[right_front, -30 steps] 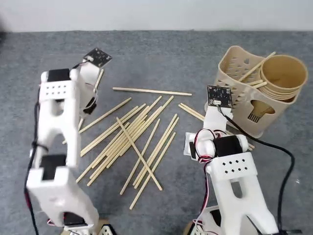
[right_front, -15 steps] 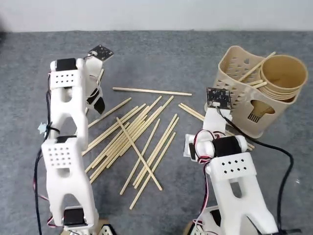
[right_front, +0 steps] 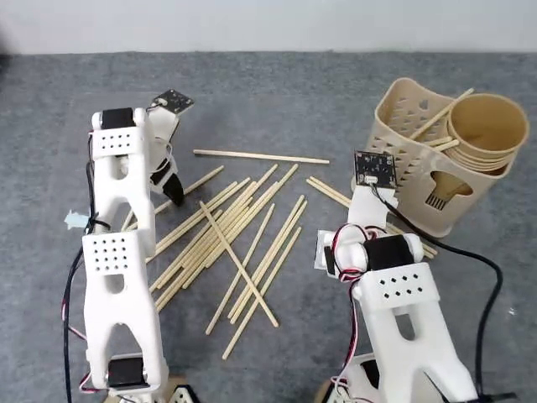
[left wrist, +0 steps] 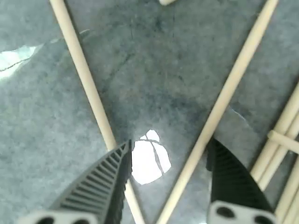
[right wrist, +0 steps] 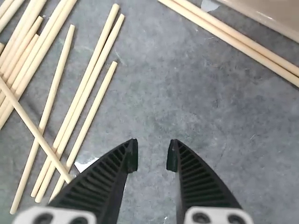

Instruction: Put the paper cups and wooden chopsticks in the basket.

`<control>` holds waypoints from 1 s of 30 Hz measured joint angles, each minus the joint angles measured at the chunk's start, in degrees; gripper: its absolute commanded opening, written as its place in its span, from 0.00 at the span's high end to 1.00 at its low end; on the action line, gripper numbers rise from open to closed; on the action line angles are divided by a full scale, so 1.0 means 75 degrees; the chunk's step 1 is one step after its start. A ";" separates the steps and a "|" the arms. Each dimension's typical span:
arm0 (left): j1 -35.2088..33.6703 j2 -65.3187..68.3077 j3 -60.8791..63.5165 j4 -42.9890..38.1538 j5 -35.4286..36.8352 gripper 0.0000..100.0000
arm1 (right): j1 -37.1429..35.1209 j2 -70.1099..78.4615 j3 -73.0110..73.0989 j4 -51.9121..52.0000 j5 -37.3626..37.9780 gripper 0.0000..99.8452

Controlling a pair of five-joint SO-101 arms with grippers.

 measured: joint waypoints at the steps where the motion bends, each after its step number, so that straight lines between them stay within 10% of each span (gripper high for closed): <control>1: -0.0023 0.0000 0.0000 0.0000 0.0000 0.75 | 0.0000 0.0000 0.0000 0.0000 0.0000 0.88; 30: -0.0621 0.0012 -0.1160 -0.0129 0.0703 0.76 | 0.0000 0.0000 0.0000 0.0000 0.0000 0.88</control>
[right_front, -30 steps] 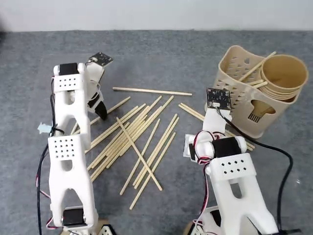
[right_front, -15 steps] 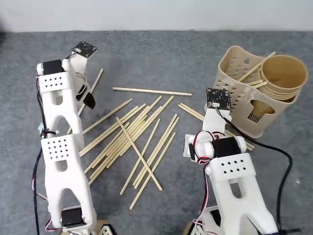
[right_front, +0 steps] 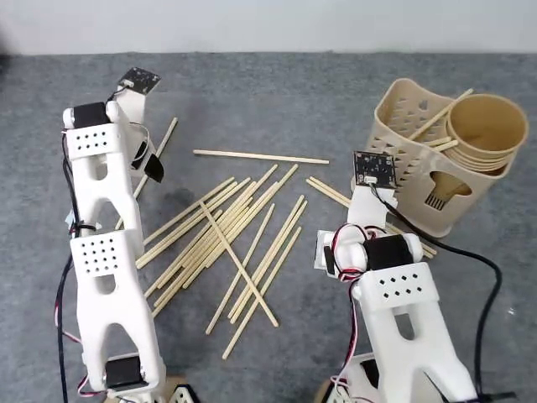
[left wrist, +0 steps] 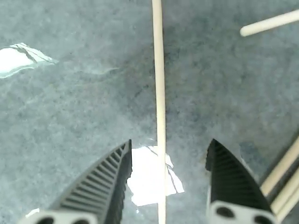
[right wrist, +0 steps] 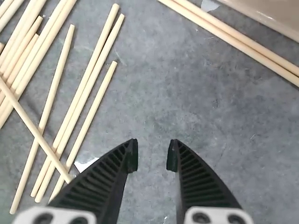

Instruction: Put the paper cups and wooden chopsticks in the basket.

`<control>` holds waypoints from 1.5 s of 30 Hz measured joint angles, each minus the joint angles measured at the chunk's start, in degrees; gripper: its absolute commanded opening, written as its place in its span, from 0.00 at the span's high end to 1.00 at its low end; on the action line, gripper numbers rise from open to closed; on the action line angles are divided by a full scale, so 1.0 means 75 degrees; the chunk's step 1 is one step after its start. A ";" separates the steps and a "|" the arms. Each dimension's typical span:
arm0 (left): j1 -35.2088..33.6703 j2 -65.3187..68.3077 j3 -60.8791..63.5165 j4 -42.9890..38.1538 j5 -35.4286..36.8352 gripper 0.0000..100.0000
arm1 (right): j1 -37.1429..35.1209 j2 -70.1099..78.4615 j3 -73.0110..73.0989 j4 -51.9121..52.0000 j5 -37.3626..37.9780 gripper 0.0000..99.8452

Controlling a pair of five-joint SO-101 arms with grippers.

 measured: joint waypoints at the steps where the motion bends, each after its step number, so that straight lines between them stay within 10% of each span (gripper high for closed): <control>1: 0.0000 0.0000 0.0082 0.0000 0.0000 0.77 | 0.0000 0.0000 0.0000 0.0000 0.0000 0.88; 23: 0.0141 0.0000 0.0762 0.0152 -0.0410 0.80 | 0.0047 0.0000 0.0000 0.0000 0.0000 0.88; 45: 0.1489 -0.3516 0.6541 -0.0129 -0.1020 0.80 | 0.0047 0.0000 0.0000 0.0000 0.0000 0.88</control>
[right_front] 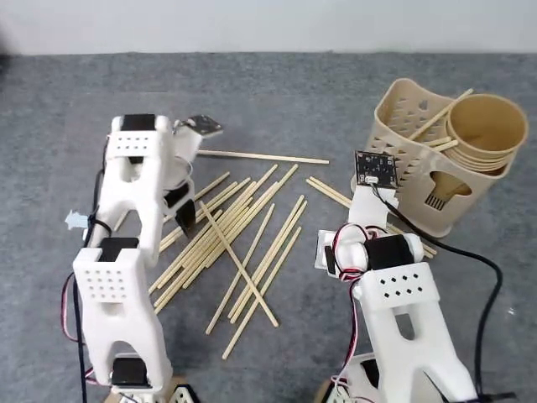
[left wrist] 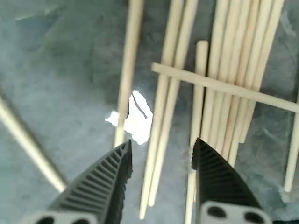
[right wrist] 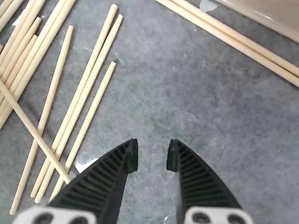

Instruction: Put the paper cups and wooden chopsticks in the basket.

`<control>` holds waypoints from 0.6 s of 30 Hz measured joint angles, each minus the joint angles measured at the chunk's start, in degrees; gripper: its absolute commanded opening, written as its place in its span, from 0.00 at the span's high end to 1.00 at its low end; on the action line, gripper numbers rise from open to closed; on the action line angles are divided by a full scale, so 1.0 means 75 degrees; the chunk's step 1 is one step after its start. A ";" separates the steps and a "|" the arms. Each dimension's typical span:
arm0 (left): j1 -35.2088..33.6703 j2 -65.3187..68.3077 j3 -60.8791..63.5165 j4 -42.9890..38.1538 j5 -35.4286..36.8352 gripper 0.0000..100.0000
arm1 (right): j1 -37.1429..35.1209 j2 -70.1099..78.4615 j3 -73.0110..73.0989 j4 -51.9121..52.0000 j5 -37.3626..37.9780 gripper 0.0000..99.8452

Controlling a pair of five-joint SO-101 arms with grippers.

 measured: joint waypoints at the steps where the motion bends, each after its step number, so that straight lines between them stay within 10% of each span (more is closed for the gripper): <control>1: 0.0035 0.0000 0.0117 -0.0141 0.0000 0.80 | 0.0000 0.0000 0.0000 0.0000 0.0000 0.88; 18: 0.0387 -0.0199 0.1395 -0.1735 0.0000 0.91 | 0.0000 0.0000 0.0000 0.0000 0.0000 0.88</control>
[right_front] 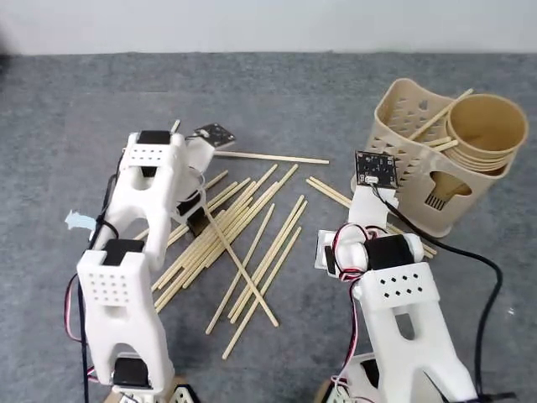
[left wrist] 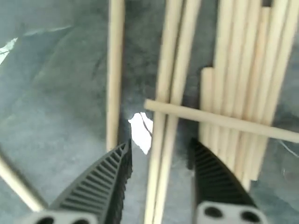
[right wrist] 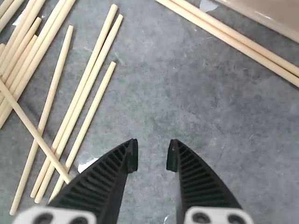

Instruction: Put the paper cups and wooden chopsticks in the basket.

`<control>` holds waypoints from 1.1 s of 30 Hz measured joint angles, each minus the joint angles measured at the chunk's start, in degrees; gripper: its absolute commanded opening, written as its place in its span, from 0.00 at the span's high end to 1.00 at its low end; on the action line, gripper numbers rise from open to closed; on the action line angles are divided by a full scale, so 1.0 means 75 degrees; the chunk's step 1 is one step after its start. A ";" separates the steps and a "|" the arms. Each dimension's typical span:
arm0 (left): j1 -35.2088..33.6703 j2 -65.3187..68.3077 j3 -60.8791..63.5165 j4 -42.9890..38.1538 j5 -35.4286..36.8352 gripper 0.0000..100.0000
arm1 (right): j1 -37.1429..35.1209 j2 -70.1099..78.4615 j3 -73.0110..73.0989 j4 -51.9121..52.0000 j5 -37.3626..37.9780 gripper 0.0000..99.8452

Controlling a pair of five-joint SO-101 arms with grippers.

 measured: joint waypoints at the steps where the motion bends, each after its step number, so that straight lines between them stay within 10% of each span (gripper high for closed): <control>1: 0.0070 -0.0023 0.0070 0.0000 -0.0047 0.92 | 0.0000 0.0000 0.0000 0.0000 0.0000 0.88; 33: 0.0223 -0.2157 0.0527 0.1172 0.0000 0.96 | 0.0000 0.0000 0.0000 0.0000 0.0000 0.88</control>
